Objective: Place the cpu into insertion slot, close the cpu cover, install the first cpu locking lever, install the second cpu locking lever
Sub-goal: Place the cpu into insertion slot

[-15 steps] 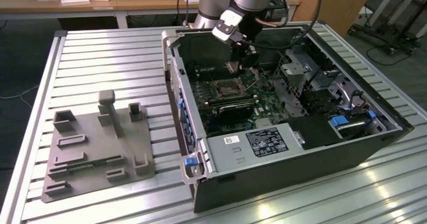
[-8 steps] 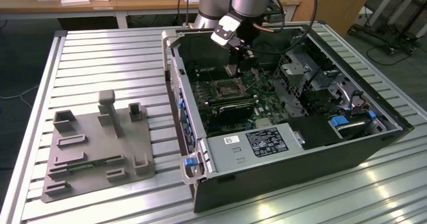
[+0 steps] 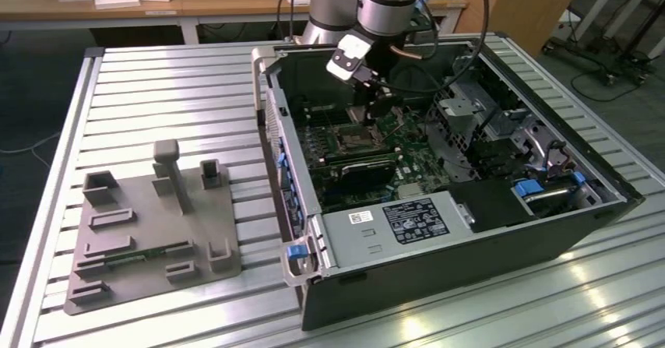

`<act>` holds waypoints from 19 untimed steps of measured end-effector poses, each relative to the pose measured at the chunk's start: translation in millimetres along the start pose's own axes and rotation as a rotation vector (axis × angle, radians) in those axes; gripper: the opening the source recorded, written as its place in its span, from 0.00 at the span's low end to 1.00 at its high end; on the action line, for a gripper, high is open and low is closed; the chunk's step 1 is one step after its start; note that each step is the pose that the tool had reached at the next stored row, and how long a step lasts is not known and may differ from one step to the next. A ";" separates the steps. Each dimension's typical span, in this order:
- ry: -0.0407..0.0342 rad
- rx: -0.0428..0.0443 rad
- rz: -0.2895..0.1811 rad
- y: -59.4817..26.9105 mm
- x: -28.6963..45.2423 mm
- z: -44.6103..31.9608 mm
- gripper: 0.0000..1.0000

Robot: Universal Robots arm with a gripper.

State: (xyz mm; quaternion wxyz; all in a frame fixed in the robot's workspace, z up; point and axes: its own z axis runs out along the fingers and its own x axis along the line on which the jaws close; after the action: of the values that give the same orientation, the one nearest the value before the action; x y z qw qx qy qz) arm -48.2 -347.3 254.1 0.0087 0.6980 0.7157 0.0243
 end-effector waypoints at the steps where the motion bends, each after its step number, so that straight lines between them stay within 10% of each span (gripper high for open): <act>1: 0.0000 0.0001 0.000 -1.2 0.0 1.7 0.54; 19: -0.0033 -0.0015 0.071 -4.0 -0.3 34.5 0.54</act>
State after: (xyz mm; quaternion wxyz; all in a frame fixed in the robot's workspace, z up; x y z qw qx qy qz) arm -50.6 -346.9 219.4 0.0096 0.7230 0.6903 0.0240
